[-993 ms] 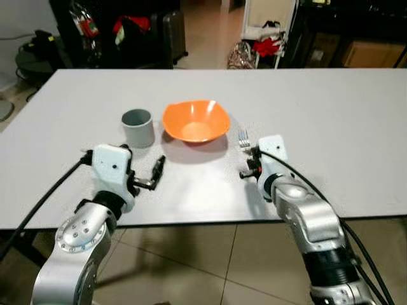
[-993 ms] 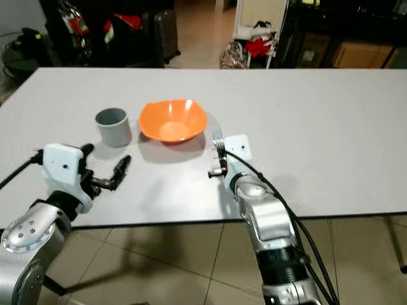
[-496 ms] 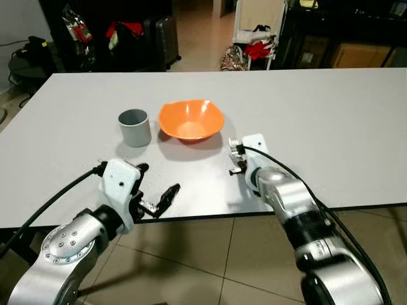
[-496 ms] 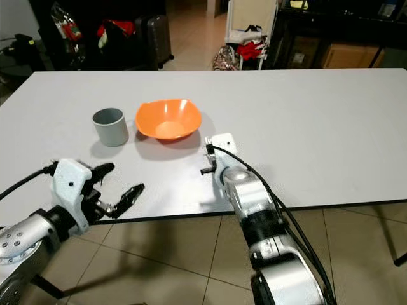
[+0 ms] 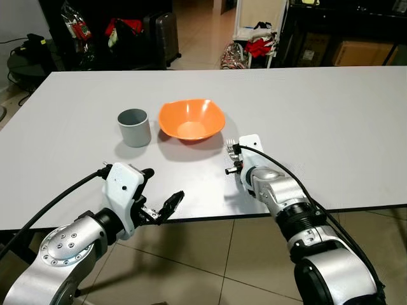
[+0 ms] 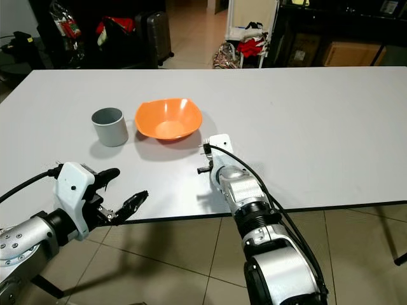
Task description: Setting the table
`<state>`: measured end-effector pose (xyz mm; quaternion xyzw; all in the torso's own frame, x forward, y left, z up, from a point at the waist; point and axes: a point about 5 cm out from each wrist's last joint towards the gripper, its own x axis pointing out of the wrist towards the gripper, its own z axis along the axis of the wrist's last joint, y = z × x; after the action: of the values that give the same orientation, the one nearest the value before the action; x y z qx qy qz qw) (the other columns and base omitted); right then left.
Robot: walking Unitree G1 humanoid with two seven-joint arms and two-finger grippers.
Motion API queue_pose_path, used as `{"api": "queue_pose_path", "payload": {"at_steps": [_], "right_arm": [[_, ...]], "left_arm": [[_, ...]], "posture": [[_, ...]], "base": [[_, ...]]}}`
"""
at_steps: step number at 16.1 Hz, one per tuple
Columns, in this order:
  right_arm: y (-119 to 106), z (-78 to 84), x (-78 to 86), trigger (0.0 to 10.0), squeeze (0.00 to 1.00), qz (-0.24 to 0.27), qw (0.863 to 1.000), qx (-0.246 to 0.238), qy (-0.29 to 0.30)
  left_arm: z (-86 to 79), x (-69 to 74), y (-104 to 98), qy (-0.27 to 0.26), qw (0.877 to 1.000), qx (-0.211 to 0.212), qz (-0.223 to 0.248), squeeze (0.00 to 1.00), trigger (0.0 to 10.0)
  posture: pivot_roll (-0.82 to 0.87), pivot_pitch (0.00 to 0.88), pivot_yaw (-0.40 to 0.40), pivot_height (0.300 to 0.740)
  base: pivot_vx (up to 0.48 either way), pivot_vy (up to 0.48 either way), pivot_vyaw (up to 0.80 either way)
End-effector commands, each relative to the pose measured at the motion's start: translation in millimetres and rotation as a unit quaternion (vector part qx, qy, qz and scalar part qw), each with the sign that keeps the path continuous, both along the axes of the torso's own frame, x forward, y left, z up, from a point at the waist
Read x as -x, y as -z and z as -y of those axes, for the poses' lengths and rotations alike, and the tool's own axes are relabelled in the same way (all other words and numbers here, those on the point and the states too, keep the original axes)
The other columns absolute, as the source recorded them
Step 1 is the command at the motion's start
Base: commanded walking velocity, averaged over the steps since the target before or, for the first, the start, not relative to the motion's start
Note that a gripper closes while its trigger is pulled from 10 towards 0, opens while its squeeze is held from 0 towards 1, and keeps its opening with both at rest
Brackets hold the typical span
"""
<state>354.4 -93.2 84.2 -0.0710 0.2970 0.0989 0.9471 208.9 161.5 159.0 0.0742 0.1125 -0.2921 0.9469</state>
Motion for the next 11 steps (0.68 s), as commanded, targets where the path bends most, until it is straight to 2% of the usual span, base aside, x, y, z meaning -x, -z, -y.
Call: {"api": "queue_pose_path", "payload": {"at_steps": [1,5,6,7,8,11], "right_arm": [[6,1.0,2.2,10.0,0.00,-0.017,1.000,-0.003,0.009],[17,3.1,7.5,10.0,0.00,-0.037,0.999,-0.007,0.013],[19,3.5,8.3,10.0,0.54,-0.041,0.999,-0.009,0.014],[20,3.8,8.8,10.0,0.88,-0.044,0.999,-0.009,0.014],[21,4.1,9.1,10.0,1.00,-0.045,0.999,-0.009,0.013],[21,4.0,8.8,10.0,1.00,-0.045,0.999,-0.008,0.012]], "left_arm": [[2.0,1.8,-2,0.014,1.000,-0.003,-0.002,0.00,10.0],[3.4,1.4,-1,0.021,1.000,-0.003,-0.005,0.00,10.0],[3.4,1.3,0,0.022,1.000,-0.003,-0.006,0.00,10.0],[3.2,1.4,0,0.022,1.000,-0.003,-0.006,0.00,10.0],[3.3,1.6,1,0.022,1.000,-0.003,-0.007,0.00,10.0],[4.0,2.7,2,0.022,1.000,-0.003,-0.009,0.00,10.0]], "posture": [[0.02,0.000,0.033,0.740],[0.02,0.000,0.036,0.740],[0.02,0.000,0.035,0.740],[0.02,0.000,0.034,0.740],[0.02,0.000,0.031,0.740],[0.01,0.000,0.028,0.740]], "base": [[0.000,0.000,0.00],[0.000,0.000,0.00],[0.000,0.000,0.00],[0.000,0.000,0.00],[0.000,0.000,0.00],[0.000,0.000,0.00]]}}
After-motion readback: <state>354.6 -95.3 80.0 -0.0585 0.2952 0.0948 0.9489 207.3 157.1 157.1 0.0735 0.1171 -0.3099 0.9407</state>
